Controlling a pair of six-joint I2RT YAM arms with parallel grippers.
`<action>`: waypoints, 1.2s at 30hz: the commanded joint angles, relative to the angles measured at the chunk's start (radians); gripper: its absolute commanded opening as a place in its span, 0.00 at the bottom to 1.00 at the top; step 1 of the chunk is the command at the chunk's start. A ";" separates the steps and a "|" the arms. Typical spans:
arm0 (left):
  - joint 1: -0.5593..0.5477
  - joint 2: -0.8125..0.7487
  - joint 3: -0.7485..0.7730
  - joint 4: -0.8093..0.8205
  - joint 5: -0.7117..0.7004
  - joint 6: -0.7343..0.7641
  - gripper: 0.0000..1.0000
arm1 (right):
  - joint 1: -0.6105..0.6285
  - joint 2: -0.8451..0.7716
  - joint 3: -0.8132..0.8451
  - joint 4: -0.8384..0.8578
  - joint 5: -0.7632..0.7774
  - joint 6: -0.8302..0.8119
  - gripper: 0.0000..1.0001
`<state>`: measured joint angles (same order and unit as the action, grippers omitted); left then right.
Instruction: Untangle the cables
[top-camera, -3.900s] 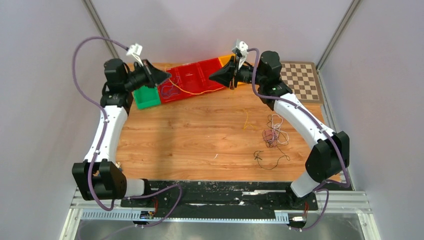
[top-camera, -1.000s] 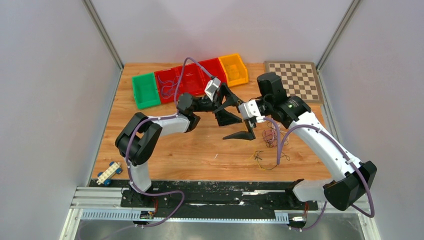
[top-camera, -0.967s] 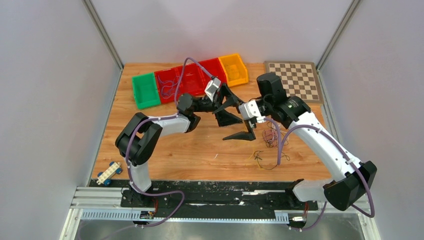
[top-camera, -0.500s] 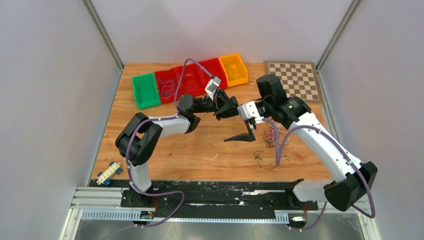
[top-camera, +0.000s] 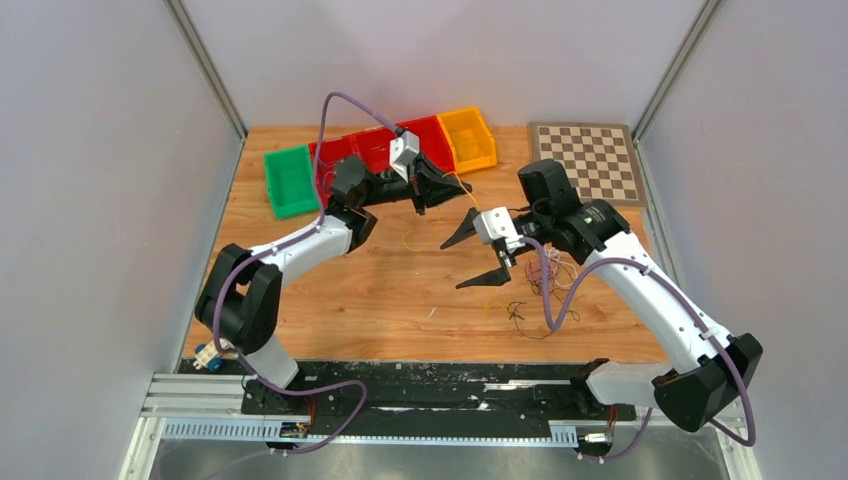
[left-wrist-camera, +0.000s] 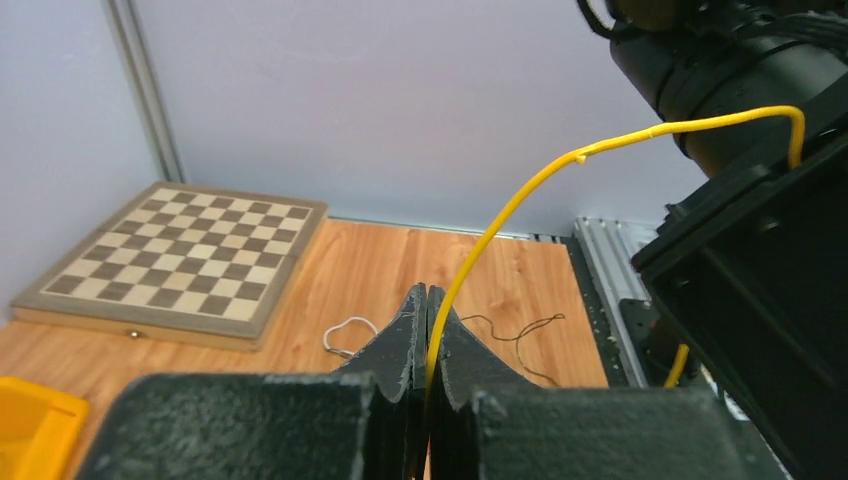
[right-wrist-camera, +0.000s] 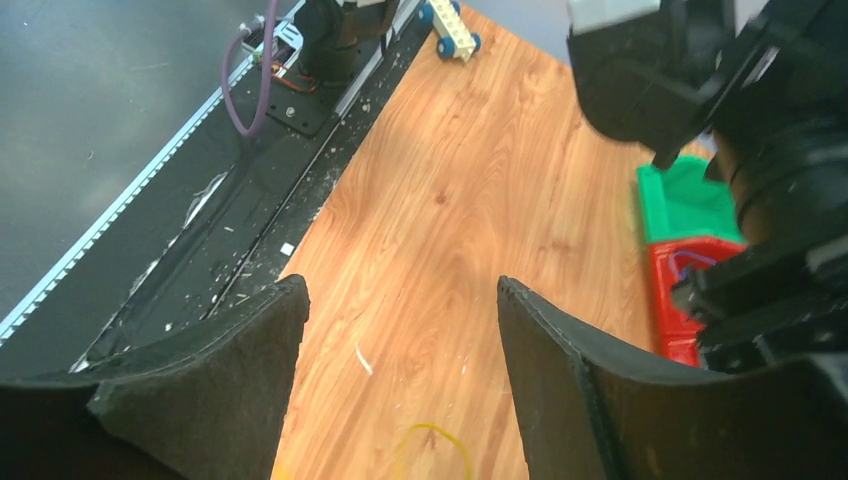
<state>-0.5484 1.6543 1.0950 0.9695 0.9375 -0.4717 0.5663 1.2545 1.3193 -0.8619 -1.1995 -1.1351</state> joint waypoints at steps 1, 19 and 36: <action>0.000 -0.106 0.032 -0.102 -0.007 0.188 0.00 | -0.024 0.023 0.001 -0.047 0.028 0.040 0.72; 0.002 -0.237 0.080 -0.538 -0.017 0.406 0.00 | -0.130 0.108 0.228 0.041 0.061 0.380 0.70; 0.072 -0.167 0.180 -0.606 -0.164 0.218 0.00 | -0.140 0.079 0.150 0.280 0.158 0.613 0.00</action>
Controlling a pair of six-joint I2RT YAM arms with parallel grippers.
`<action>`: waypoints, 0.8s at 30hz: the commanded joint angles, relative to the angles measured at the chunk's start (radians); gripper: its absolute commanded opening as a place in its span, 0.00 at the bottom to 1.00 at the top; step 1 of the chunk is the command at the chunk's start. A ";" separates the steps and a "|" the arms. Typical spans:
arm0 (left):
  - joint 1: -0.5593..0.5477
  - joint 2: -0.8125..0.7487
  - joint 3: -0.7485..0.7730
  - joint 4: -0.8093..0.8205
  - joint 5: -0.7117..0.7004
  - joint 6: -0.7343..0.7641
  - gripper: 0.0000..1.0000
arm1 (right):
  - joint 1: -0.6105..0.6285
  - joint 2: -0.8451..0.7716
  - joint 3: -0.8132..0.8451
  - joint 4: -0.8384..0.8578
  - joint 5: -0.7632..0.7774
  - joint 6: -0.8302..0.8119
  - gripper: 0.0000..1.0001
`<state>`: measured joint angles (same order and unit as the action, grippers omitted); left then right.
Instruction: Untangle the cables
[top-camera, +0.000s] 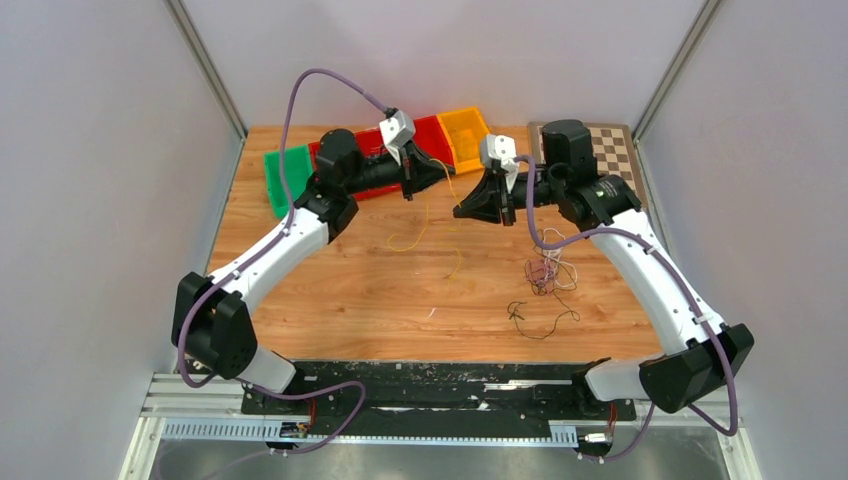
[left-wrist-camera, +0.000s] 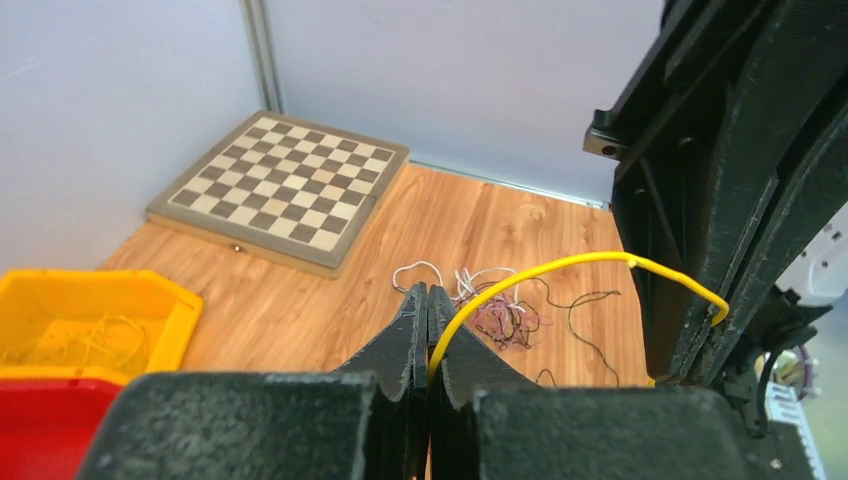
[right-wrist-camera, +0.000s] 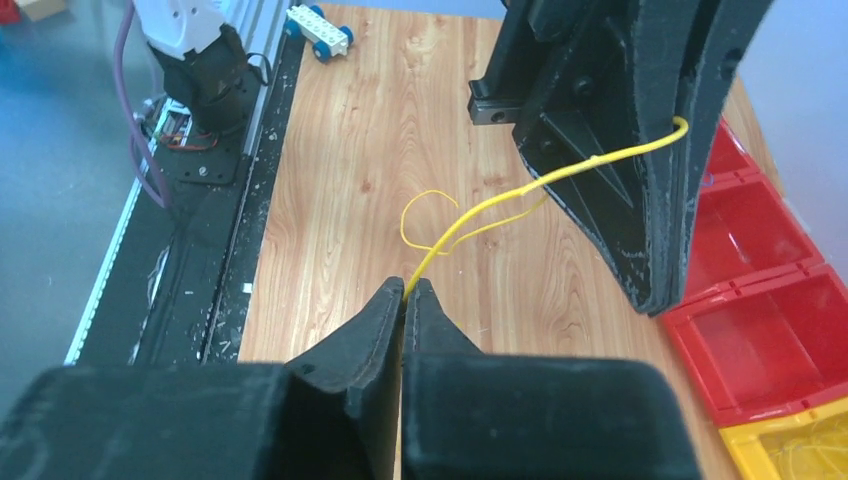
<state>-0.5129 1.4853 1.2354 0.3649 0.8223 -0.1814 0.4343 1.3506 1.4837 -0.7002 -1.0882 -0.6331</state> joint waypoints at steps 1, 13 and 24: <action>0.047 0.009 0.037 -0.001 -0.058 -0.119 0.00 | -0.014 -0.021 -0.017 0.147 0.069 0.141 0.00; -0.068 0.055 -0.005 -0.127 0.071 0.175 0.00 | -0.060 0.058 0.049 0.753 0.261 0.740 0.00; -0.044 0.098 0.065 -0.082 0.026 0.074 0.57 | -0.104 0.091 0.060 0.888 0.314 0.829 0.00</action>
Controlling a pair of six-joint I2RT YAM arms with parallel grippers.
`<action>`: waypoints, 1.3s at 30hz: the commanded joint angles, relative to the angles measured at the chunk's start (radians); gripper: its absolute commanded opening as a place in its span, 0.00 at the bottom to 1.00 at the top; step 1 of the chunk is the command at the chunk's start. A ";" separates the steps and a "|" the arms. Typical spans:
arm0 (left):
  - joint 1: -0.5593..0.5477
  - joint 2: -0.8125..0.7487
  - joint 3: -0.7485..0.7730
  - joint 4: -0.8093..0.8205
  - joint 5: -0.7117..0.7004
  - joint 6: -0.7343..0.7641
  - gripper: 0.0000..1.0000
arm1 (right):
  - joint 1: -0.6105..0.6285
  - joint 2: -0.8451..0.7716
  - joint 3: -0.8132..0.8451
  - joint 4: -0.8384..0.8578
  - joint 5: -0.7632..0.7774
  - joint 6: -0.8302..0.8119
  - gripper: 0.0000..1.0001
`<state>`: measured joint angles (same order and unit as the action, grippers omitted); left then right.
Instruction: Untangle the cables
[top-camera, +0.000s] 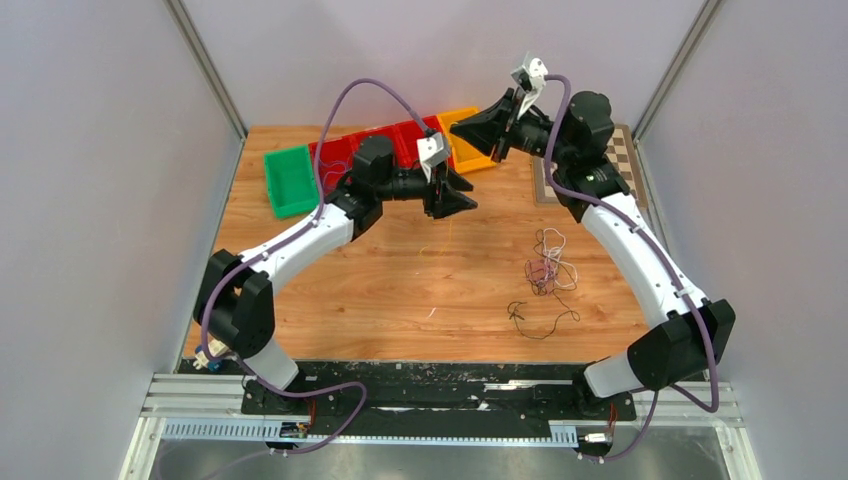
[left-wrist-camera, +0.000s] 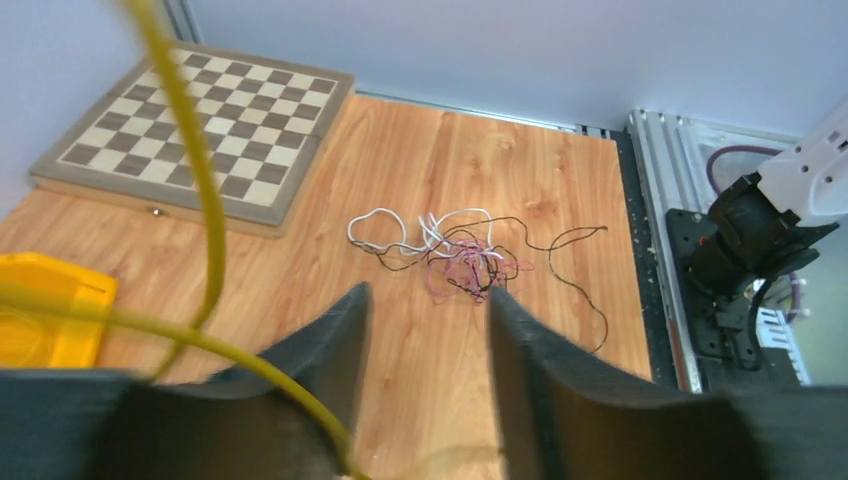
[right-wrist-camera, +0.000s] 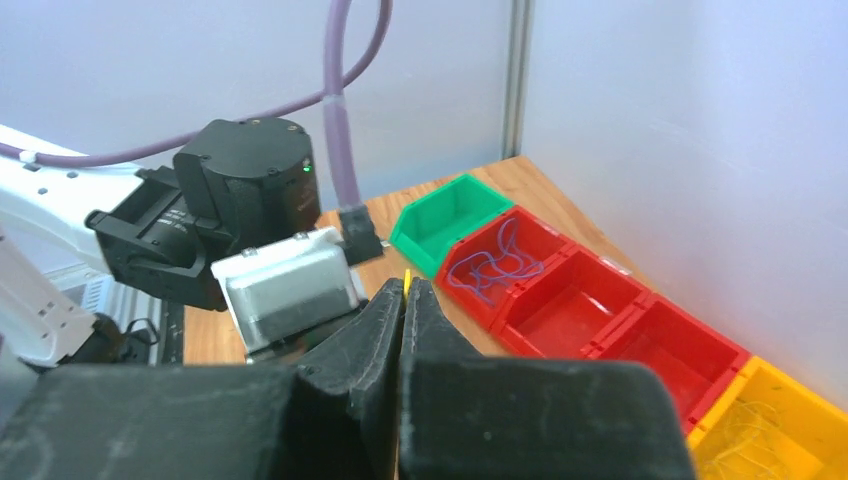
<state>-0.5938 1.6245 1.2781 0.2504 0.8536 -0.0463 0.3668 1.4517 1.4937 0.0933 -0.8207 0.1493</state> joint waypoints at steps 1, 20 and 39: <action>0.069 -0.061 0.005 0.040 0.002 -0.114 0.74 | -0.049 -0.011 0.047 0.092 0.058 0.031 0.00; 0.383 -0.249 -0.089 -0.137 -0.157 -0.095 1.00 | -0.207 0.407 0.298 0.356 0.310 -0.120 0.00; 0.471 -0.148 -0.048 -0.190 -0.167 -0.114 1.00 | -0.204 0.983 0.804 0.456 0.374 -0.130 0.00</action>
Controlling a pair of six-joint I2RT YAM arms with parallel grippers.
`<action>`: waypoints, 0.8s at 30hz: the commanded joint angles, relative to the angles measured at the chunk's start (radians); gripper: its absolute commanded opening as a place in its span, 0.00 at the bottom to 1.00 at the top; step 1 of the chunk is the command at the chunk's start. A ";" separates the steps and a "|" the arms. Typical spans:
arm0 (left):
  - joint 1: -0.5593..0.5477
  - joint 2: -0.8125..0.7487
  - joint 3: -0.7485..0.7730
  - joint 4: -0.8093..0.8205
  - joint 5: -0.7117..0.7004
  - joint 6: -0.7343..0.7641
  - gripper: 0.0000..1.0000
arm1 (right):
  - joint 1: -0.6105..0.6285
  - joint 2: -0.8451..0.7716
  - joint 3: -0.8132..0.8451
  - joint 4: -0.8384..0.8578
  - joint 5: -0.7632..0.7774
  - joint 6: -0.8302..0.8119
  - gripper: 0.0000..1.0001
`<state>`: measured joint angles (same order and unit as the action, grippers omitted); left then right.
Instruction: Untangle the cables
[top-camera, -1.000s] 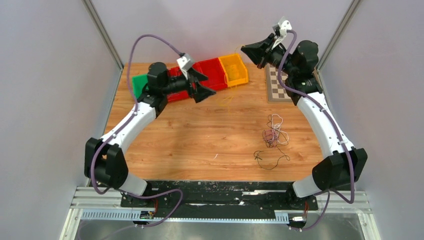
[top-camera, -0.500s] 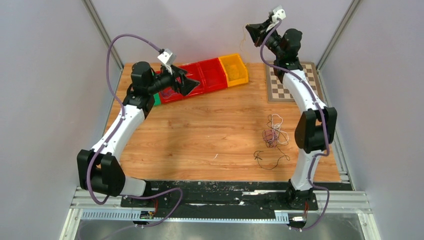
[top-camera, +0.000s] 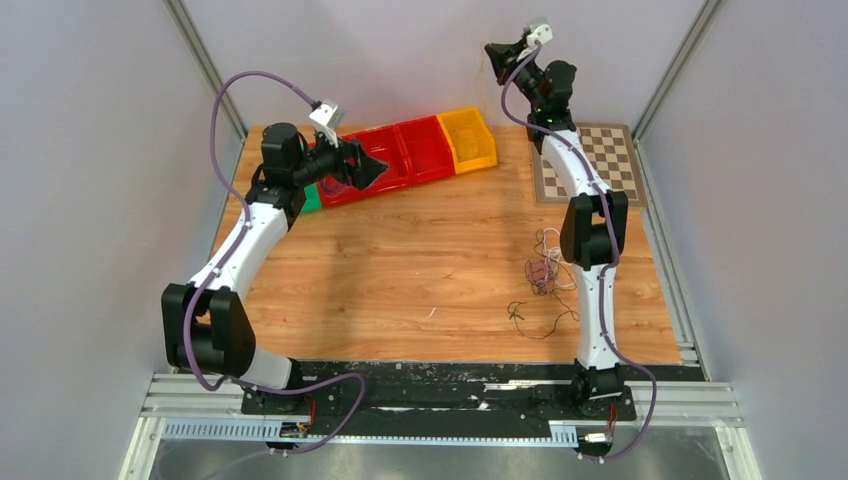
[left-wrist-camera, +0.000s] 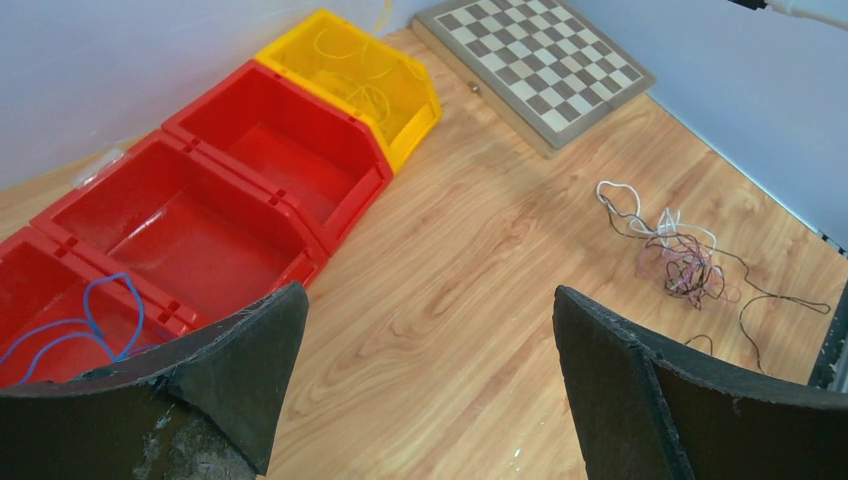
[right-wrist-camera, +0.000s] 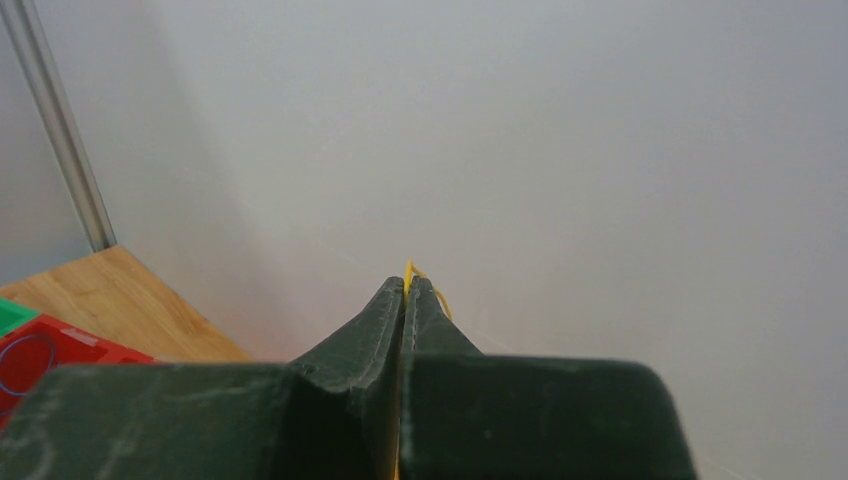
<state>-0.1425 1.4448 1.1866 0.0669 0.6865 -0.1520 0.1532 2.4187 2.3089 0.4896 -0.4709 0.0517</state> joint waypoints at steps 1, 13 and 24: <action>0.021 0.036 0.053 -0.010 0.003 -0.010 1.00 | 0.008 0.016 -0.024 0.062 0.025 -0.036 0.00; 0.028 0.098 0.119 -0.008 0.017 -0.038 1.00 | 0.028 -0.043 -0.145 0.045 -0.089 -0.157 0.00; 0.050 0.058 0.091 -0.060 0.008 -0.006 1.00 | 0.029 -0.029 -0.320 -0.070 -0.064 -0.185 0.00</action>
<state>-0.1093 1.5444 1.2617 0.0158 0.6903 -0.1730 0.1795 2.4184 2.0018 0.4637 -0.5518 -0.1108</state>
